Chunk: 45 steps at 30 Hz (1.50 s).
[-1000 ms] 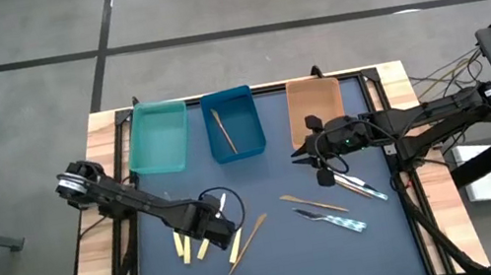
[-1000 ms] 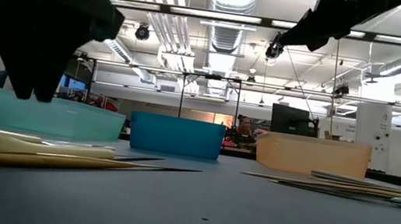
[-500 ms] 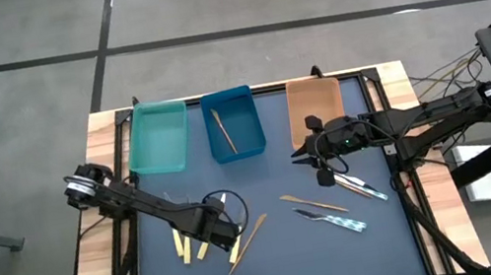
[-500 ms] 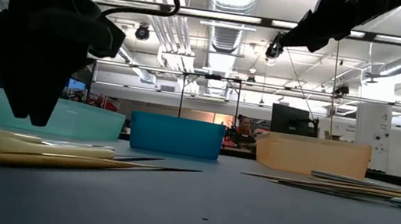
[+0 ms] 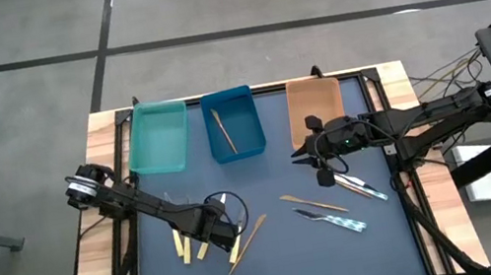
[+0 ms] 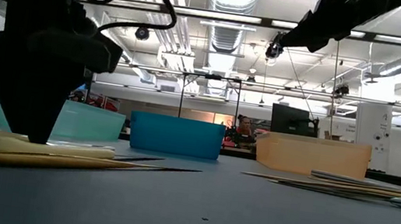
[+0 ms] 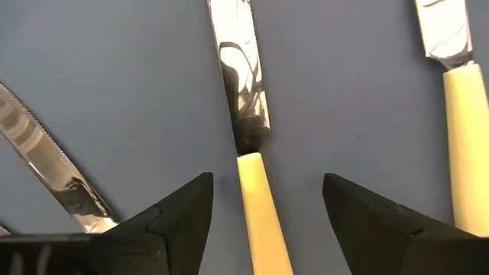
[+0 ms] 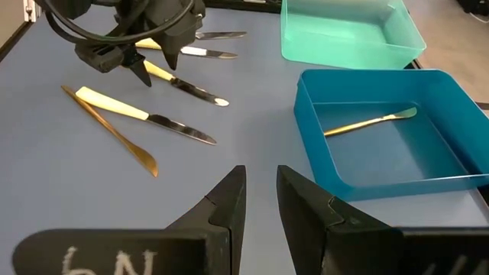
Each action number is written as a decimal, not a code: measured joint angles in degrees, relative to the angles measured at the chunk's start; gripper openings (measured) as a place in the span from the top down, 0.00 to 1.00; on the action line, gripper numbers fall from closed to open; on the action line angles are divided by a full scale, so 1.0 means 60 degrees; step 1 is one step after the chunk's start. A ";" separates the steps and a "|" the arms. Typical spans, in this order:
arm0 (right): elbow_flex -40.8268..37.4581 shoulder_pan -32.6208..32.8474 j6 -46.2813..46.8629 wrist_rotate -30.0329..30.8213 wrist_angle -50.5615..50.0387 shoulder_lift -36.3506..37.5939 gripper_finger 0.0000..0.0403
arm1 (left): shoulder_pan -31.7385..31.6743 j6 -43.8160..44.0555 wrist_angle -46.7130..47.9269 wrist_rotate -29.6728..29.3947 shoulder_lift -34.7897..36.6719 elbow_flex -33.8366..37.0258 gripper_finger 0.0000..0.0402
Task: Sort silverware by color (type)
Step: Put the yellow table knife into the green bin
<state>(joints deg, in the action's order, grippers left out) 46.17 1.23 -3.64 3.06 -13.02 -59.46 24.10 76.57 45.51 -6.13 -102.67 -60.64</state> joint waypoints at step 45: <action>-0.0003 -0.0007 -0.0069 0.0012 0.0007 0.0000 0.83 | -0.0066 0.0077 -0.0546 0.0113 0.0073 0.0376 0.96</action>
<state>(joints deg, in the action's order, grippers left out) 46.16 1.19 -4.05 3.13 -12.97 -59.46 23.70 77.03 42.24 -5.45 -102.23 -58.38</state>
